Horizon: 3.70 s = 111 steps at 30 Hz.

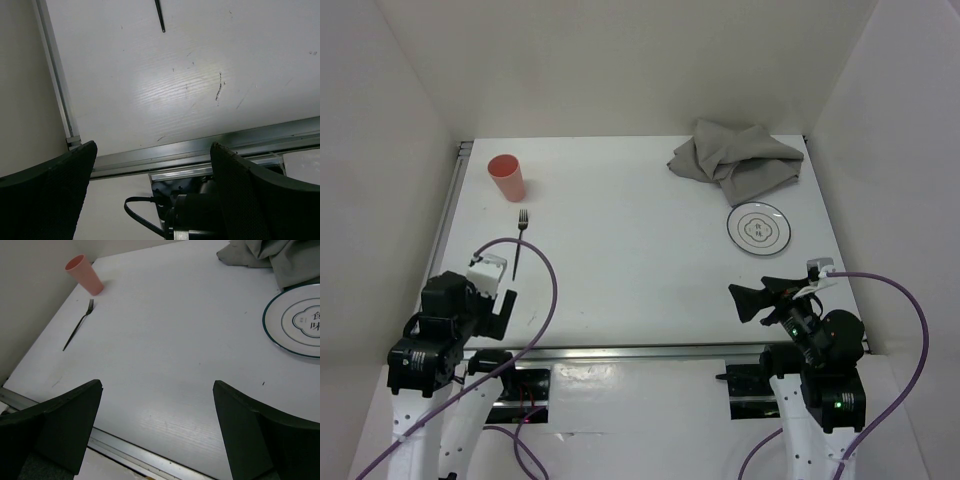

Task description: Set the dinner table for one person

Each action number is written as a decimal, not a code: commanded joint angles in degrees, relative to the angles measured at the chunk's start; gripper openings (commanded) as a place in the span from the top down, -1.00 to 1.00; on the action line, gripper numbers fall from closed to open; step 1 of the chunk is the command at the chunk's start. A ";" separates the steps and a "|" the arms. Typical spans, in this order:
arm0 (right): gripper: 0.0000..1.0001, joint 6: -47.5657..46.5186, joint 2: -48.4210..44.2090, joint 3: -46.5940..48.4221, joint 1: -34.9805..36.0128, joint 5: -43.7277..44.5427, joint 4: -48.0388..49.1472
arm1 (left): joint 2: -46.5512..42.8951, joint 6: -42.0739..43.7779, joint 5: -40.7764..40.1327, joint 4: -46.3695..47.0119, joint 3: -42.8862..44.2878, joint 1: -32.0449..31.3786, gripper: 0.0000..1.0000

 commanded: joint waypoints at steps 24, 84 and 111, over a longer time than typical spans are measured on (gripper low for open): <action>-1.00 -8.82 71.72 36.44 0.27 10.43 28.77 | 15.24 8.88 -4.56 34.08 17.24 -0.20 -1.00; 0.92 1.45 80.10 46.04 38.06 26.42 39.33 | 33.92 8.45 -2.47 30.31 27.97 -12.33 -0.79; -0.99 -2.40 85.03 28.12 21.36 9.29 20.51 | 50.35 11.62 5.90 28.61 12.51 -16.11 -0.73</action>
